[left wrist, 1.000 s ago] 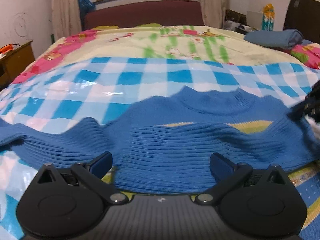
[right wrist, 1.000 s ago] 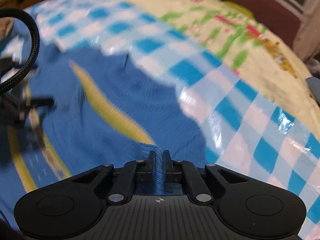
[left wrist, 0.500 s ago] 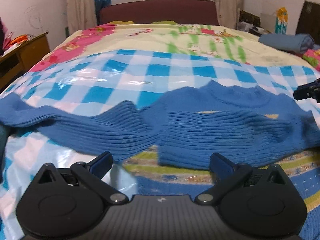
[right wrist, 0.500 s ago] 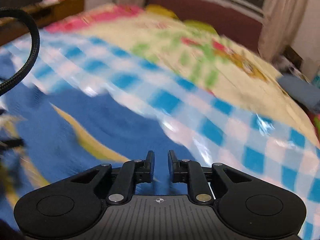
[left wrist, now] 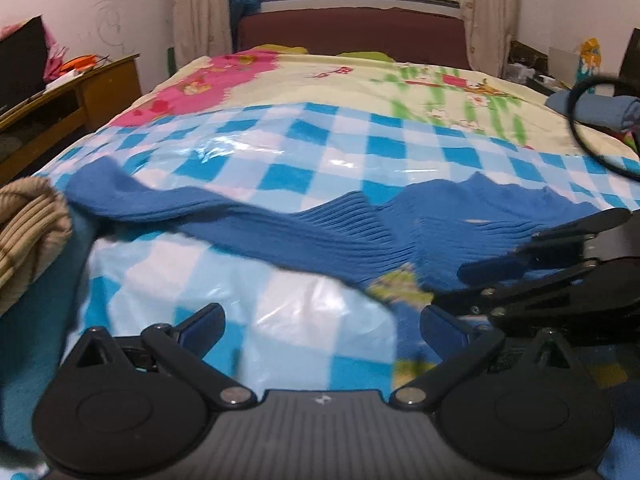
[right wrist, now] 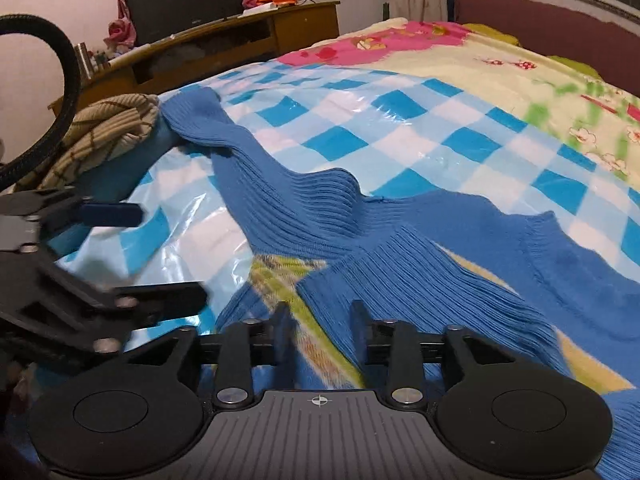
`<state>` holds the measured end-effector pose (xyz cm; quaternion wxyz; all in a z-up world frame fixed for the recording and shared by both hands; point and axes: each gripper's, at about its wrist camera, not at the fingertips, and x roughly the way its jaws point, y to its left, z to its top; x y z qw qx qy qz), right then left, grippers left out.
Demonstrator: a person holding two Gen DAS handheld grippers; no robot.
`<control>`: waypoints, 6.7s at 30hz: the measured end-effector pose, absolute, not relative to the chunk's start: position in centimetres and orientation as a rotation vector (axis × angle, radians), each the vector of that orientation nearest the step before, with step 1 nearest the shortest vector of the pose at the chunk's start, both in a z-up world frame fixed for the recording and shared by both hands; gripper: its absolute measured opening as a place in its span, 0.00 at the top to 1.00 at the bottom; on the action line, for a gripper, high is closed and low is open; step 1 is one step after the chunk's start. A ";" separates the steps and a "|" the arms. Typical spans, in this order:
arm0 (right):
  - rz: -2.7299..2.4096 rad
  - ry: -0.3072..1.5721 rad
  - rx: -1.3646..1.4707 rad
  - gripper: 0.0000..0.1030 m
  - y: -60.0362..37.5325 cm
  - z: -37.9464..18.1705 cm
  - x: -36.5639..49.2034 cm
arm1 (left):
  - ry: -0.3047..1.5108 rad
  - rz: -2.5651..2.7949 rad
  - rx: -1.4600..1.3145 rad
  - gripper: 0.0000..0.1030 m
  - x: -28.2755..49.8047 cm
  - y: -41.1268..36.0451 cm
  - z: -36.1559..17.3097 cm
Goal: Fold small clothes
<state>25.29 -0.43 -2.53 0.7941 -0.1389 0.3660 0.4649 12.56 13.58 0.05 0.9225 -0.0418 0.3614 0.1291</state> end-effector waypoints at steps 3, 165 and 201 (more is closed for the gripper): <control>0.933 0.817 -0.255 0.84 0.3 -3.3 26.1 | 0.748 0.283 -0.102 0.00 12.3 14.4 -0.1; 0.389 0.886 0.786 0.94 -16.2 -2.1 25.7 | 0.707 0.060 -0.160 0.00 12.0 10.8 2.4; 0.338 0.695 0.682 0.91 -23.3 1.0 25.6 | 0.795 0.147 0.024 0.00 18.8 7.1 -1.2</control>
